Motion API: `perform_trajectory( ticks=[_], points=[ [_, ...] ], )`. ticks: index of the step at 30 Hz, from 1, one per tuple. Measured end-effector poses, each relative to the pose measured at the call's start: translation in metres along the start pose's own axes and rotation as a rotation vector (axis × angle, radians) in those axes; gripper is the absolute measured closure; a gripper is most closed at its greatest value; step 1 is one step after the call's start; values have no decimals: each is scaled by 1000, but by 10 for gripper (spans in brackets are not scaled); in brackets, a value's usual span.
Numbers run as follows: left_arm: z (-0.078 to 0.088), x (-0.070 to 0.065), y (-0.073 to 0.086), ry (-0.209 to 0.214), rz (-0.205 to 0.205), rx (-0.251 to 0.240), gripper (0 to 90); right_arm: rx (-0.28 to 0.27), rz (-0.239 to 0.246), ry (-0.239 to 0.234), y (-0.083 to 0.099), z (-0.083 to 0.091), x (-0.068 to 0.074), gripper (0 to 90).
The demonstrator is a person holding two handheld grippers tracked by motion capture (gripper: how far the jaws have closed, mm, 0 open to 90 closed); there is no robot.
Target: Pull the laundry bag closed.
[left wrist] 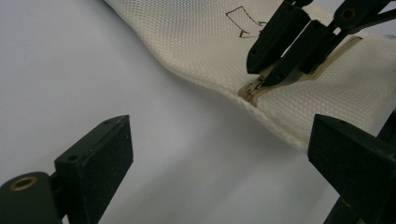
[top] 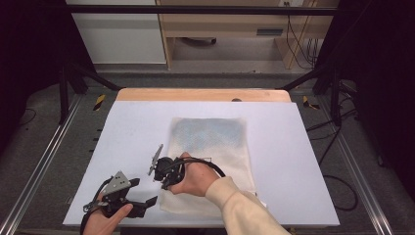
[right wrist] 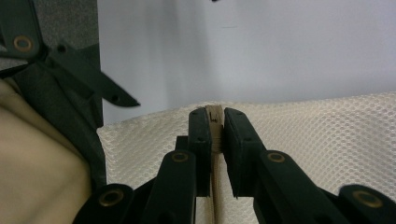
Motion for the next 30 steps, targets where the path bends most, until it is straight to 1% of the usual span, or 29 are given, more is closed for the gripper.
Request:
perform_trajectory(
  ticks=[1,2,3,4,10,11,12,15,18,22,23,26,28,30],
  points=[
    [-2,-1,0,14,6,-1,67,-1,0,-1,0,0,0,818],
    [-2,-1,0,14,6,-1,67,-1,0,-1,0,0,0,818],
    [-5,-5,0,54,32,-10,68,-5,1,-4,0,0,0,818],
    [-7,-6,0,62,35,-9,69,-6,-1,-4,0,0,0,818],
    [-16,-12,-1,75,20,8,78,-4,2,-1,0,2,1,819],
    [-19,-15,-2,91,24,2,81,-8,3,1,0,2,1,818],
    [-21,-15,-2,97,26,3,82,-12,3,-2,0,2,1,818],
    [-27,-17,-1,125,36,13,98,-15,2,-2,0,4,1,818],
    [-32,-18,-1,142,42,22,103,-16,5,-3,1,5,1,819],
    [-35,-18,-1,150,50,23,138,-19,4,-2,1,7,1,818],
    [-37,-18,-1,168,63,28,153,-22,9,-2,1,8,1,818],
    [-39,-17,-2,186,66,29,193,-23,4,5,1,10,0,819],
    [-40,-18,-2,207,73,32,225,-27,7,3,1,10,0,818],
    [-42,-18,-2,217,66,35,250,-27,8,4,1,11,0,818]
  ],
)
Point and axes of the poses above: each handheld gripper's, and its own axes: z roughly backward along the jaws, y roughly out of its underside, x roughly to its left, the point moved 4 cm from there along -z, roughly forward along the jaws, and after that the axes turned 5 degrees about z, right-handed, at the moved point
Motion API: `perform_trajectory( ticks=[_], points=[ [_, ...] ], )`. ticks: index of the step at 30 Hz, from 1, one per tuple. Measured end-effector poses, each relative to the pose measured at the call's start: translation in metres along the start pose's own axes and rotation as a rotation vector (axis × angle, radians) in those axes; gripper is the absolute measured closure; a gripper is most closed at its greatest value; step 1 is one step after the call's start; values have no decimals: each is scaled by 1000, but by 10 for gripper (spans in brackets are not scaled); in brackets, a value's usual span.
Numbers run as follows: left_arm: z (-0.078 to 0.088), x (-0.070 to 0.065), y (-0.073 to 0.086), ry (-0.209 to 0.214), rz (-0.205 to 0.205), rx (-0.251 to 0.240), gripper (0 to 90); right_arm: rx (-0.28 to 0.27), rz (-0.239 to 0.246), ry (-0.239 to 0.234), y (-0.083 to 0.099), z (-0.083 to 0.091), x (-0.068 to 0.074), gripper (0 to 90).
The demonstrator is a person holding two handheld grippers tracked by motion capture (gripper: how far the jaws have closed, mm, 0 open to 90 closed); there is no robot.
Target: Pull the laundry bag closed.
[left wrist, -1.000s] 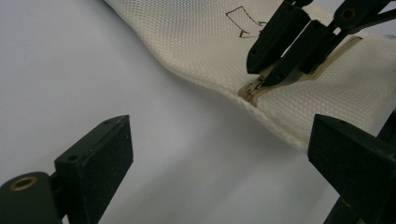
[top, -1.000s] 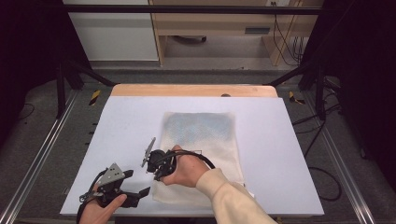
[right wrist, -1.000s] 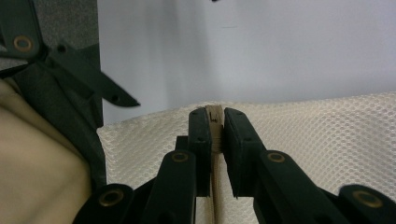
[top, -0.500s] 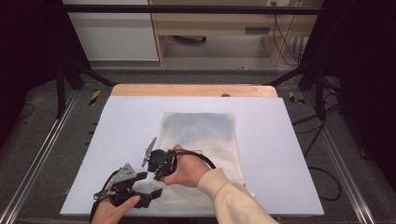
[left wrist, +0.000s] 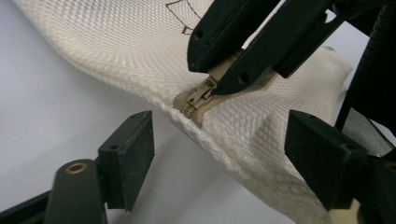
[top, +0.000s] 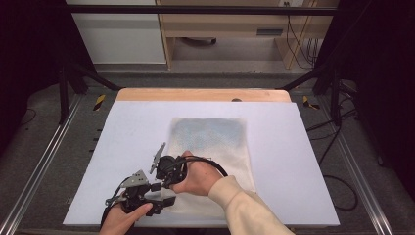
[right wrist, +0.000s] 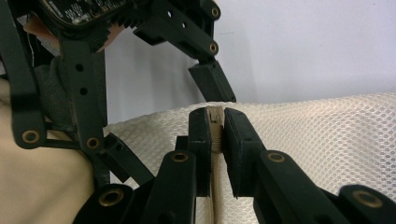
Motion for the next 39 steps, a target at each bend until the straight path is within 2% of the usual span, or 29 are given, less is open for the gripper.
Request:
perform_trajectory(
  ticks=[4,8,12,13,17,24,39],
  points=[
    [-4,1,0,34,16,17,280,4,-2,1,0,0,1,818],
    [-8,1,-1,64,35,12,313,3,6,2,-1,-1,2,819],
    [-9,2,-1,78,48,16,358,0,5,3,-1,-1,1,819],
    [-11,3,-2,84,61,18,376,0,4,3,-1,-1,1,819],
    [-14,4,-1,105,68,29,470,2,6,3,-1,-2,2,819],
    [-16,7,0,120,63,49,585,1,3,4,-1,-3,2,819],
    [-16,12,0,145,75,64,704,8,6,1,0,-4,3,819]
  ],
)
Point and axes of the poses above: each handheld gripper's, and its own axes: z roughly backward along the jaws, y roughly out of its underside, x roughly to its left, the point moved 4 cm from there along -z, roughly forward along the jaws, and after that the axes turned 5 degrees about z, right-handed, at the moved point
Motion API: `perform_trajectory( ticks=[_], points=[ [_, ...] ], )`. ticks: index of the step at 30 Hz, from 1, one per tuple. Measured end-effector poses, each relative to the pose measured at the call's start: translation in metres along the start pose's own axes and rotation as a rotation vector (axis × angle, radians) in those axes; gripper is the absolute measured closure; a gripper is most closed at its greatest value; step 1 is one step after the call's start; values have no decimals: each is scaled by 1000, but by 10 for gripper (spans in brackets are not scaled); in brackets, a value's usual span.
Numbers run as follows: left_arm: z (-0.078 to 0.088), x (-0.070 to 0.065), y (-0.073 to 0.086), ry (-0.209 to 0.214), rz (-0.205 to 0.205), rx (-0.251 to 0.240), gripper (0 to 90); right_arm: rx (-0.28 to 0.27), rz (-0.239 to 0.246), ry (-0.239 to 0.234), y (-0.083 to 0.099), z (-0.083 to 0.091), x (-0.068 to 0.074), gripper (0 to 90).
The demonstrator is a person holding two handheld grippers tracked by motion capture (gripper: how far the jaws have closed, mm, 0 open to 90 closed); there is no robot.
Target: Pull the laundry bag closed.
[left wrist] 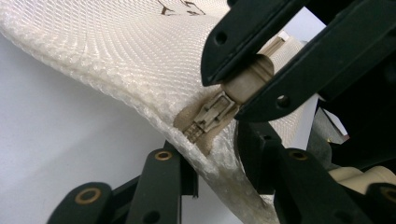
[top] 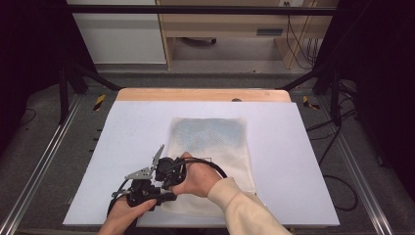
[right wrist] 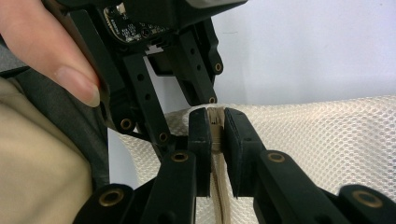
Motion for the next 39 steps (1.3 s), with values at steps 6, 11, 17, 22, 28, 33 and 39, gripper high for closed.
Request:
perform_trajectory(
  ticks=[6,11,17,22,28,33,39],
  points=[
    [-1,2,0,1,4,7,785,-2,0,-3,1,-1,0,819],
    [-1,3,0,3,16,6,830,-11,1,2,1,-1,0,818],
    [-1,4,0,-2,12,5,848,-27,9,6,4,-2,0,818],
    [-1,3,0,-4,10,4,853,-29,12,13,8,-2,1,819],
    [-1,4,0,-12,3,9,857,-25,12,18,11,-3,1,820],
    [0,4,0,-17,2,9,861,-22,20,21,12,-4,2,821],
    [0,3,0,-18,-1,8,862,-12,29,31,14,-4,2,822]
  ],
)
Point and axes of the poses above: each handheld gripper's, and its own axes: z roughly backward along the jaws, y roughly out of its underside, x roughly to its left, the point moved 4 cm from there along -z, roughly forward along the jaws, and after that the axes turned 5 degrees about z, right-handed, at the moved point
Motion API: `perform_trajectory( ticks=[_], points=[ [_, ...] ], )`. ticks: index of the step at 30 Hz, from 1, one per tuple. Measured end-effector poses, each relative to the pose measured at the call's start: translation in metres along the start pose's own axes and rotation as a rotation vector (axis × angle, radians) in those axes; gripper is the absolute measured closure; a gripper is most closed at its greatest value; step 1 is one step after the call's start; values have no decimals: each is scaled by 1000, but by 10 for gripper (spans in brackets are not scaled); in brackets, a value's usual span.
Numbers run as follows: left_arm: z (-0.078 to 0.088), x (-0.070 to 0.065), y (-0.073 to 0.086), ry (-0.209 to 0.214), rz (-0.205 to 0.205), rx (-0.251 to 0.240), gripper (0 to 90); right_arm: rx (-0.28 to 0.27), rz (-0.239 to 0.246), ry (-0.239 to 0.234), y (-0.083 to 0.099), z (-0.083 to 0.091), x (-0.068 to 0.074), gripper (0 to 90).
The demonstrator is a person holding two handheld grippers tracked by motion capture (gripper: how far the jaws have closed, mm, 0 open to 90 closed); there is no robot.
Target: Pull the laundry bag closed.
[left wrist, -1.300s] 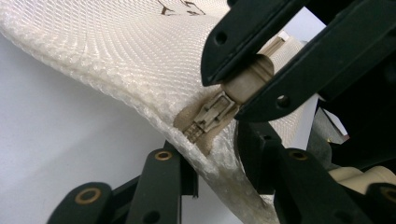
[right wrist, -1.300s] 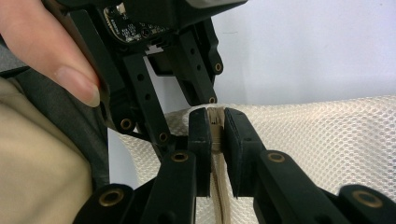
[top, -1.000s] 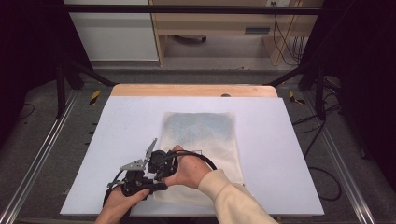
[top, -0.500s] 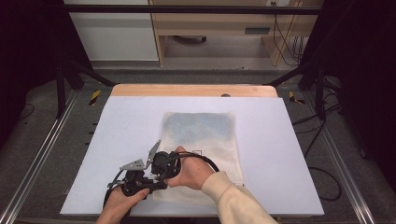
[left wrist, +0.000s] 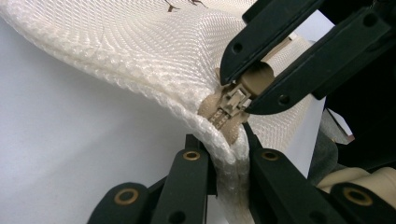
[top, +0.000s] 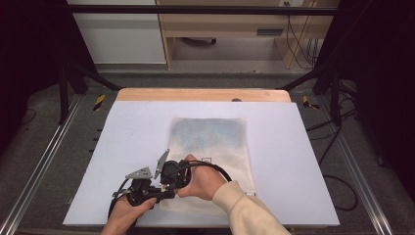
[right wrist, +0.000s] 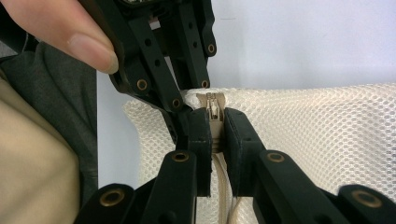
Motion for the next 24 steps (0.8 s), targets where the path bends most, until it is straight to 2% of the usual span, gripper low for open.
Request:
perform_trajectory(
  ticks=[24],
  points=[
    [2,0,-1,-10,-6,-12,863,17,5,8,15,1,0,823]
  ],
)
Point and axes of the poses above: each handheld gripper's, and its own axes: z roughly backward along the jaws, y roughly out of its underside, x roughly to its left, the point moved 4 cm from there along -z, roughly forward along the jaws, and after that the axes turned 5 degrees about z, right-handed, at the moved point
